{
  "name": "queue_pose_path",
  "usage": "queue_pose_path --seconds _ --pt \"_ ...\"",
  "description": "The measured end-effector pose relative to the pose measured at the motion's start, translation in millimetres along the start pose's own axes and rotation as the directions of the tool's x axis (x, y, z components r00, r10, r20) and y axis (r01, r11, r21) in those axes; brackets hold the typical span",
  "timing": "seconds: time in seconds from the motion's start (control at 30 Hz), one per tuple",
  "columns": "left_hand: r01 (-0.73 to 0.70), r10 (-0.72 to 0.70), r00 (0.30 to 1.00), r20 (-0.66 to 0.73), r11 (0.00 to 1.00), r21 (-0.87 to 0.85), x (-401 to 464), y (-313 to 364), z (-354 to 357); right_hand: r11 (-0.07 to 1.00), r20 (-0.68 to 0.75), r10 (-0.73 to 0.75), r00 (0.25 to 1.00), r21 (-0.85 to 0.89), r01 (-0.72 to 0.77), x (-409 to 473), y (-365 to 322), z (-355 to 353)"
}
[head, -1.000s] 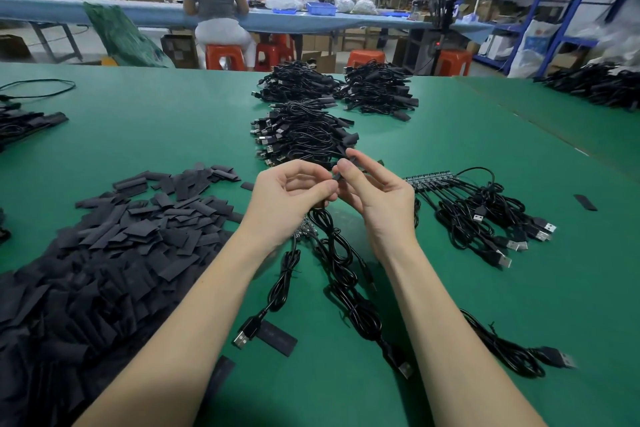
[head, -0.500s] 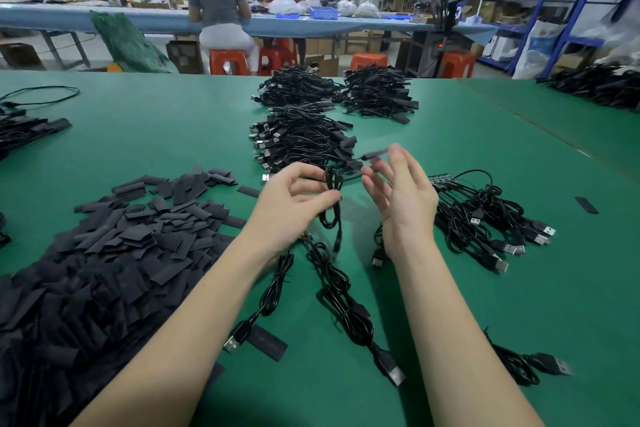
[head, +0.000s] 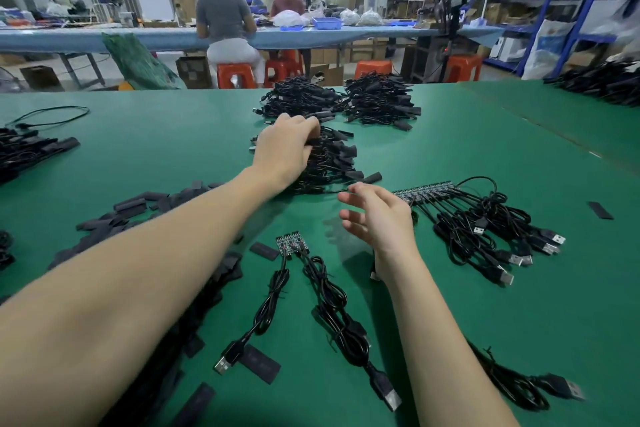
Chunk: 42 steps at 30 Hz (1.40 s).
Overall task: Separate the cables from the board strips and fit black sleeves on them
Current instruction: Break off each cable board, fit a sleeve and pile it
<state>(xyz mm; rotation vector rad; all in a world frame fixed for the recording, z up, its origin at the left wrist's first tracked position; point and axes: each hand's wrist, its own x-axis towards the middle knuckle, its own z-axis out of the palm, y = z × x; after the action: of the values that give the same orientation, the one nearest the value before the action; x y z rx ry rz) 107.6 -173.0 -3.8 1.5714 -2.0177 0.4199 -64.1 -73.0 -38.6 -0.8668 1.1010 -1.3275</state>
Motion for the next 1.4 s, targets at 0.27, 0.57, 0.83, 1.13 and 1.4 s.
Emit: queue_pose_path --seconds 0.27,0.57,0.83,1.13,1.4 --pt "0.117 -0.117 0.982 0.145 0.993 0.012 -7.4 -10.3 25.1 0.992 0.079 0.005 0.997 -0.124 0.005 -3.2 2.2 3.0" --pt "0.227 -0.228 0.973 0.034 0.925 -0.303 -48.7 2.3 -2.9 0.793 0.118 -0.091 0.989 -0.592 0.143 -1.1 6.9 5.4" --pt "0.455 -0.409 0.889 0.208 0.724 -0.519 -103.9 14.8 -22.0 0.416 0.192 0.098 0.976 -0.899 0.136 -13.5 3.5 32.0" --pt "0.487 -0.331 0.836 0.437 0.814 -0.316 -112.1 7.1 -39.5 0.421 0.204 0.240 0.949 -0.903 0.087 -10.2 -3.1 26.9" --pt "0.534 -0.310 0.758 0.575 0.800 -0.274 -113.8 8.8 -42.5 0.446 0.184 0.219 0.958 -0.893 0.070 -13.3 -0.6 29.2"
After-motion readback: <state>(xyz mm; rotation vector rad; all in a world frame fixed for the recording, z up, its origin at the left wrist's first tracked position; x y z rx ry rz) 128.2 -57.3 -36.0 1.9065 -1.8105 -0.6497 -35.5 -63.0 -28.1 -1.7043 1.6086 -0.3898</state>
